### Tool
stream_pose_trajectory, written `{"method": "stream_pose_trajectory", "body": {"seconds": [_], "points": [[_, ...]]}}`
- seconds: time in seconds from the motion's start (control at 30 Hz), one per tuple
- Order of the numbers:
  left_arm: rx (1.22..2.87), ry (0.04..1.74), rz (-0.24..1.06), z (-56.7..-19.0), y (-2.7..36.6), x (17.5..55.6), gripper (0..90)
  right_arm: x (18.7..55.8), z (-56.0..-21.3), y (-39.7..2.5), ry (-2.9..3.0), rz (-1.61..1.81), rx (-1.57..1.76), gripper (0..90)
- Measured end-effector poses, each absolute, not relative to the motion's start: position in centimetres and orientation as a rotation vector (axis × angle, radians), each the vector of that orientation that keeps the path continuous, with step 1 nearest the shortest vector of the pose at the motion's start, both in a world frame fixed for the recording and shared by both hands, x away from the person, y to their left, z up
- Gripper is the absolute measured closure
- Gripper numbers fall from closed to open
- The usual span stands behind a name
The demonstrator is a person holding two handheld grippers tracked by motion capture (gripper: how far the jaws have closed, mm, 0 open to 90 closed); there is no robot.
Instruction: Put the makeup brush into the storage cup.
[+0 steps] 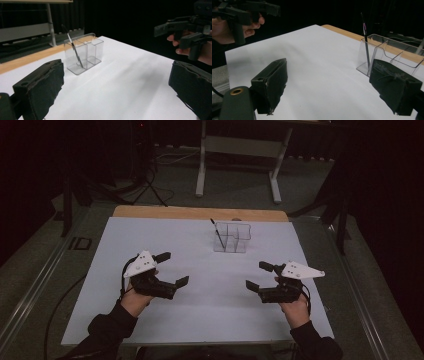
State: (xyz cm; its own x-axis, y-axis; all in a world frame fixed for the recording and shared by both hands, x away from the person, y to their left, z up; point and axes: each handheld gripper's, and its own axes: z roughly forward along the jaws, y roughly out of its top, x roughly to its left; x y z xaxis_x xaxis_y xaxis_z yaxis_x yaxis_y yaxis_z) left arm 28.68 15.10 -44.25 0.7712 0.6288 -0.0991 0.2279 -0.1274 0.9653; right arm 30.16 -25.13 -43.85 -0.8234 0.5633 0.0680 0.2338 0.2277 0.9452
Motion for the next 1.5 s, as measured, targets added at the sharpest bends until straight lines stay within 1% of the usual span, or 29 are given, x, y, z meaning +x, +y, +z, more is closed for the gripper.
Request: {"method": "stream_pose_trajectory", "body": {"seconds": [0.23, 0.57, 0.93, 1.23, 1.37, 1.5], "points": [[1.711, 0.669, 0.382, -45.5, 15.5, 27.7, 0.4, 30.2, -43.9, -25.1, 2.223, 1.627, 0.744, 14.8], [1.705, 0.702, 0.347, -47.6, 16.1, 26.9, 0.4, 30.2, -44.0, -25.2, 2.227, 1.626, 0.737, 14.8], [1.734, 0.753, 0.372, -49.4, 16.6, 26.2, 0.4, 30.3, -44.3, -25.2, 2.227, 1.630, 0.726, 14.7], [1.758, 0.754, 0.386, -50.4, 16.5, 26.3, 0.4, 30.4, -44.6, -25.4, 2.235, 1.619, 0.730, 14.6], [1.755, 0.769, 0.344, -50.9, 16.4, 26.7, 0.4, 30.6, -44.7, -25.7, 2.233, 1.622, 0.747, 14.7], [1.761, 0.748, 0.371, -50.9, 16.2, 26.8, 0.4, 30.7, -44.9, -25.9, 2.230, 1.619, 0.761, 14.7]]}}
